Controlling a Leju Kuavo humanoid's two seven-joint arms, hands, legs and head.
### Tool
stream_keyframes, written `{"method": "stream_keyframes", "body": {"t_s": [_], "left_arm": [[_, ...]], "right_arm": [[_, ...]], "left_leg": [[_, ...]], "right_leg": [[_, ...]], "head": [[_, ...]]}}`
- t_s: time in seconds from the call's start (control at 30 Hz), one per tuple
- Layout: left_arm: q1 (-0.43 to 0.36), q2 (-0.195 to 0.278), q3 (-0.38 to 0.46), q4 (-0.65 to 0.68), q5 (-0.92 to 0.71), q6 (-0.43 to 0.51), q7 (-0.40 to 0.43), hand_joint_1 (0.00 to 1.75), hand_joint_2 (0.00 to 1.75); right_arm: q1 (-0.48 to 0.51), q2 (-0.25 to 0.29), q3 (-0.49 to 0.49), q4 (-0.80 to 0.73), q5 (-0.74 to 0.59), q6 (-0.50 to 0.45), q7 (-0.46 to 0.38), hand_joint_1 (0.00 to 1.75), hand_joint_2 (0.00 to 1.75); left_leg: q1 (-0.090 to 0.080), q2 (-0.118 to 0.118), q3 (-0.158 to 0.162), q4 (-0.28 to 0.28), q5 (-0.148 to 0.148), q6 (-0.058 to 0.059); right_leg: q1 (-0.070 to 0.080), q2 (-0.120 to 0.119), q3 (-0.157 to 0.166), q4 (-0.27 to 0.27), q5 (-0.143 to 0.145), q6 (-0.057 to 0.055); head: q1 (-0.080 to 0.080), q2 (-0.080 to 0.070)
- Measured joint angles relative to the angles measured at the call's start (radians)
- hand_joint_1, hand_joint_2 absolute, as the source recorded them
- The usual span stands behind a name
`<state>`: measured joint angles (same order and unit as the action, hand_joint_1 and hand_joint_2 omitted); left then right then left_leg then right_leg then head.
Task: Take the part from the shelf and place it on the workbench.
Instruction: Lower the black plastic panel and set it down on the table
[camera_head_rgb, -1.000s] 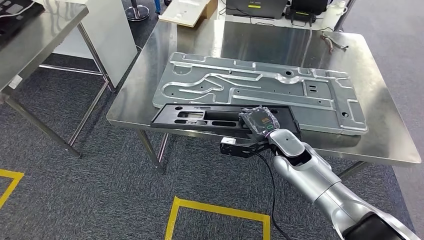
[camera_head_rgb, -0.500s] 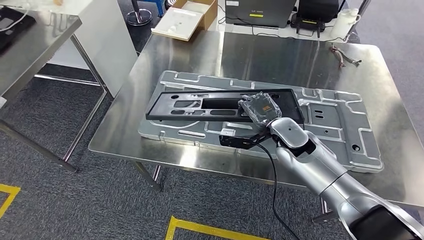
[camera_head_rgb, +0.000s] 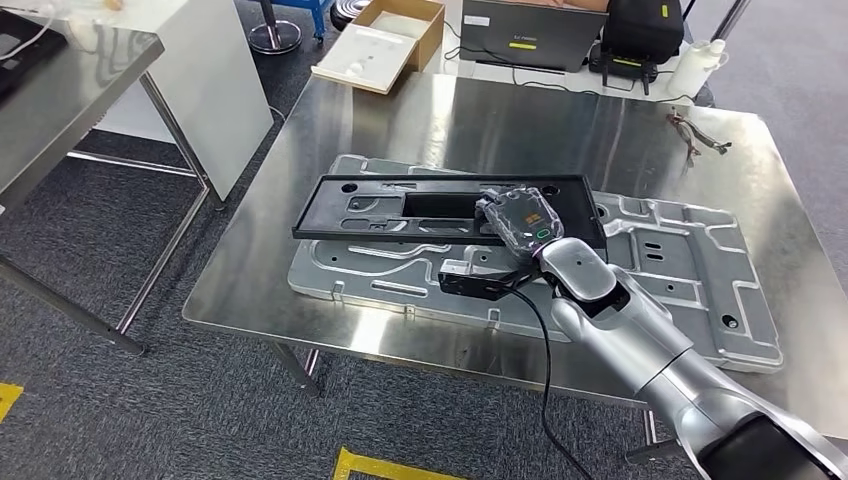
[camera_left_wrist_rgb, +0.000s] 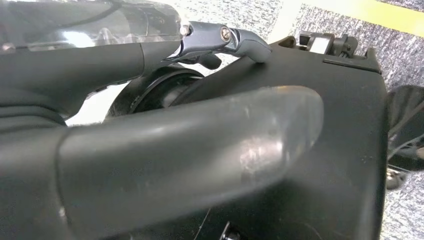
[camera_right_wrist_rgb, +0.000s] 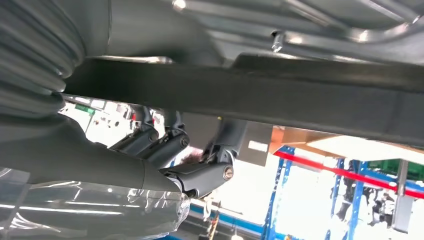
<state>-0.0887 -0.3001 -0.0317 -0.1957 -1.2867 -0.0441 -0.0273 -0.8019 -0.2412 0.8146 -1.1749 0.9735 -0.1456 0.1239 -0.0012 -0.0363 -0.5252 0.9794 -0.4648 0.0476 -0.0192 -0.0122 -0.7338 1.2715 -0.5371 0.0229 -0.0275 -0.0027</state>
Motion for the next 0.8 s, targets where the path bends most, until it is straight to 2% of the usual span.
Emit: {"method": "stream_keyframes", "body": {"t_s": [0.03, 0.07, 0.1, 0.13, 0.17, 0.2, 0.27, 0.33, 0.37, 0.4, 0.47, 0.5, 0.53, 0.57, 0.63, 0.67, 0.7, 0.8], "left_arm": [[0.000, 0.000, 0.000, 0.000, 0.000, -0.001, 0.000, 0.00, 0.44], [0.001, 0.000, 0.000, 0.000, 0.000, -0.002, -0.001, 0.00, 0.00], [0.001, 0.000, 0.000, 0.000, 0.000, -0.004, -0.001, 0.00, 0.00], [0.002, 0.000, 0.000, 0.000, 0.000, -0.004, -0.002, 0.00, 0.00], [0.004, 0.000, 0.000, 0.000, 0.001, -0.004, -0.002, 0.00, 0.00], [0.004, -0.001, 0.000, 0.000, 0.003, -0.004, -0.002, 0.00, 0.00], [0.004, -0.001, 0.001, 0.000, 0.006, -0.003, -0.002, 0.00, 0.00], [0.003, 0.000, 0.003, 0.000, 0.007, -0.003, -0.001, 0.00, 0.00], [0.002, 0.000, 0.003, 0.000, 0.007, -0.003, -0.001, 0.00, 0.00], [0.000, 0.001, 0.003, 0.000, 0.008, -0.003, -0.001, 0.00, 0.00], [-0.006, 0.002, 0.004, 0.000, 0.010, -0.002, -0.002, 0.00, 0.00], [-0.009, 0.003, 0.004, 0.000, 0.012, -0.002, -0.003, 0.00, 0.00], [-0.011, 0.004, 0.004, 0.000, 0.013, -0.002, -0.003, 0.00, 0.00], [-0.011, 0.004, 0.005, 0.000, 0.013, -0.002, -0.003, 0.00, 0.00], [-0.006, 0.006, 0.005, 0.000, 0.013, -0.002, -0.002, 0.00, 0.00], [-0.004, 0.006, 0.005, 0.000, 0.013, -0.002, -0.002, 0.00, 0.00], [-0.002, 0.005, 0.005, 0.000, 0.013, -0.002, 0.000, 0.00, 0.00], [-0.002, 0.003, 0.005, -0.001, 0.015, 0.000, 0.003, 0.00, 0.00]], "right_arm": [[0.004, 0.000, 0.000, 0.003, 0.000, -0.002, -0.001, 0.00, 0.00], [0.007, 0.001, -0.001, 0.006, 0.000, -0.004, -0.003, 0.00, 0.00], [0.008, 0.002, -0.002, 0.009, 0.001, -0.007, -0.003, 0.00, 0.00], [0.008, 0.003, -0.005, 0.012, 0.002, -0.010, -0.004, 0.00, 0.00], [0.008, 0.004, -0.007, 0.014, 0.002, -0.013, -0.004, 0.00, 0.00], [0.008, 0.006, -0.010, 0.016, 0.003, -0.016, -0.004, 0.00, 0.00], [0.010, 0.007, -0.016, 0.020, 0.004, -0.019, -0.006, 0.00, 0.00], [0.012, 0.007, -0.023, 0.021, 0.004, -0.020, -0.009, 0.00, 0.00], [0.012, 0.007, -0.026, 0.022, 0.004, -0.021, -0.010, 0.00, 0.00], [0.013, 0.006, -0.028, 0.023, 0.004, -0.021, -0.010, 0.00, 0.00], [0.018, 0.000, -0.029, 0.026, 0.005, -0.022, -0.010, 0.00, 0.00], [0.022, -0.004, -0.029, 0.028, 0.005, -0.022, -0.010, 0.00, 0.00], [0.025, -0.007, -0.029, 0.030, 0.005, -0.022, -0.010, 0.00, 0.00], [0.027, -0.008, -0.029, 0.031, 0.005, -0.022, -0.010, 0.00, 0.00], [0.027, -0.009, -0.029, 0.032, 0.005, -0.022, -0.011, 0.00, 0.00], [0.026, -0.009, -0.030, 0.032, 0.006, -0.023, -0.012, 0.00, 0.00], [0.026, -0.010, -0.031, 0.033, 0.007, -0.024, -0.013, 0.00, 0.00], [0.032, -0.008, -0.038, 0.036, 0.011, -0.029, -0.017, 0.00, 0.00]], "left_leg": [[0.000, -0.002, 0.006, 0.002, -0.006, 0.000], [0.000, -0.005, 0.013, 0.004, -0.013, -0.001], [-0.001, -0.007, 0.022, 0.007, -0.022, -0.003], [-0.002, -0.007, 0.029, 0.010, -0.031, -0.006], [-0.003, -0.007, 0.033, 0.013, -0.039, -0.011], [-0.005, -0.007, 0.034, 0.015, -0.045, -0.016], [-0.006, -0.004, 0.032, 0.015, -0.050, -0.025], [-0.008, 0.000, 0.029, 0.023, -0.064, -0.035], [-0.009, 0.002, 0.019, 0.048, -0.080, -0.041], [-0.010, 0.004, -0.001, 0.091, -0.103, -0.048], [-0.009, 0.006, -0.060, 0.215, -0.152, -0.058], [-0.009, 0.007, -0.082, 0.263, -0.161, -0.062], [-0.008, 0.007, -0.092, 0.280, -0.152, -0.065], [-0.006, 0.007, -0.088, 0.265, -0.124, -0.068], [-0.001, 0.005, -0.054, 0.165, -0.048, -0.072], [0.001, 0.000, -0.039, 0.118, -0.025, -0.072], [0.002, -0.004, -0.027, 0.080, -0.018, -0.067], [0.001, -0.007, -0.019, 0.047, -0.028, -0.039]], "right_leg": [[-0.002, 0.000, -0.014, 0.011, 0.016, 0.000], [-0.003, 0.000, -0.010, -0.015, 0.051, -0.002], [-0.002, -0.002, 0.010, -0.073, 0.099, -0.007], [0.001, -0.007, 0.034, -0.130, 0.135, -0.013], [0.005, -0.012, 0.054, -0.178, 0.159, -0.019], [0.009, -0.015, 0.067, -0.206, 0.165, -0.025], [0.013, -0.015, 0.075, -0.223, 0.150, -0.033], [0.006, -0.012, 0.090, -0.246, 0.133, -0.039], [0.003, -0.013, 0.099, -0.258, 0.128, -0.042], [0.000, -0.014, 0.107, -0.267, 0.123, -0.044], [0.000, -0.019, 0.115, -0.268, 0.118, -0.047], [0.001, -0.021, 0.119, -0.268, 0.115, -0.047], [0.001, -0.022, 0.122, -0.266, 0.113, -0.046], [0.000, -0.022, 0.125, -0.264, 0.110, -0.045], [-0.002, -0.020, 0.127, -0.257, 0.105, -0.038], [-0.001, -0.018, 0.125, -0.252, 0.103, -0.033], [0.000, -0.015, 0.121, -0.247, 0.103, -0.028], [0.005, -0.013, 0.109, -0.244, 0.112, -0.010]], "head": [[0.000, 0.000], [0.000, 0.000], [0.000, 0.000], [0.000, 0.000], [0.000, 0.000], [0.000, 0.000], [0.000, 0.000], [0.000, 0.000], [-0.001, 0.000], [-0.001, 0.000], [-0.001, 0.000], [-0.001, 0.000], [-0.001, 0.000], [-0.001, 0.000], [-0.001, 0.000], [-0.001, 0.000], [-0.001, 0.000], [-0.001, 0.000]]}}
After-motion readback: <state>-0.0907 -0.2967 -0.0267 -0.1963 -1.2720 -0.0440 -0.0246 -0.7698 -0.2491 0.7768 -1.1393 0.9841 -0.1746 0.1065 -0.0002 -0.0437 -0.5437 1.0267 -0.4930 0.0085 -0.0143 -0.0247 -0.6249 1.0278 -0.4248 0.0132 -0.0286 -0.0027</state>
